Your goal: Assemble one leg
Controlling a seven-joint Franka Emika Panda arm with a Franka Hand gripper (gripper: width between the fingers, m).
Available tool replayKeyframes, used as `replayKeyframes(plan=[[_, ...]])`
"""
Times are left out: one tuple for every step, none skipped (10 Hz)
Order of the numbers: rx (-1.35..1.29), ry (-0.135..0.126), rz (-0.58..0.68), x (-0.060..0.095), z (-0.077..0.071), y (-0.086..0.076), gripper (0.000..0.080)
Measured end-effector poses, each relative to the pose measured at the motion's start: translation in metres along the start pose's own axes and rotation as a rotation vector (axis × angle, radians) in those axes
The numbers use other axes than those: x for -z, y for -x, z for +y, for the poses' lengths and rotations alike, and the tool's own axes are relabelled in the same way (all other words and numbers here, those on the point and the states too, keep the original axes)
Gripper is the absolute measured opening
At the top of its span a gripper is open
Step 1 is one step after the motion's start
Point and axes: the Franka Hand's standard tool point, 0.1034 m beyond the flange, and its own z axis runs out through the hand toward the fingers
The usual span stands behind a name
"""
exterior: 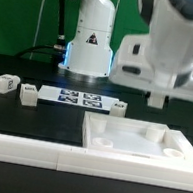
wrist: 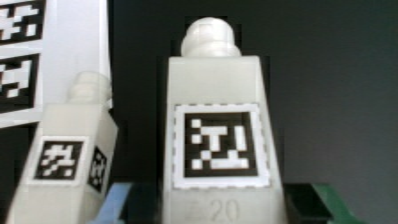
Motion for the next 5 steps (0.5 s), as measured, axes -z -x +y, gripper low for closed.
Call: replayKeyframes(plan=[[0.000,-0.002,0.013,-0.001,-0.001,-0.004,0.0291],[0.004,-0.013,0.087,0.001,-0.005,-0.012,0.0291],[0.008,-0.024,0.178,0.005,-0.008,-0.013,0.0291],[0.009,-0.030,0.244,0.004,-0.007,-0.013,0.0291],[0.055,-0.005,0.296,0.003,0.000,-0.018,0.0291]])
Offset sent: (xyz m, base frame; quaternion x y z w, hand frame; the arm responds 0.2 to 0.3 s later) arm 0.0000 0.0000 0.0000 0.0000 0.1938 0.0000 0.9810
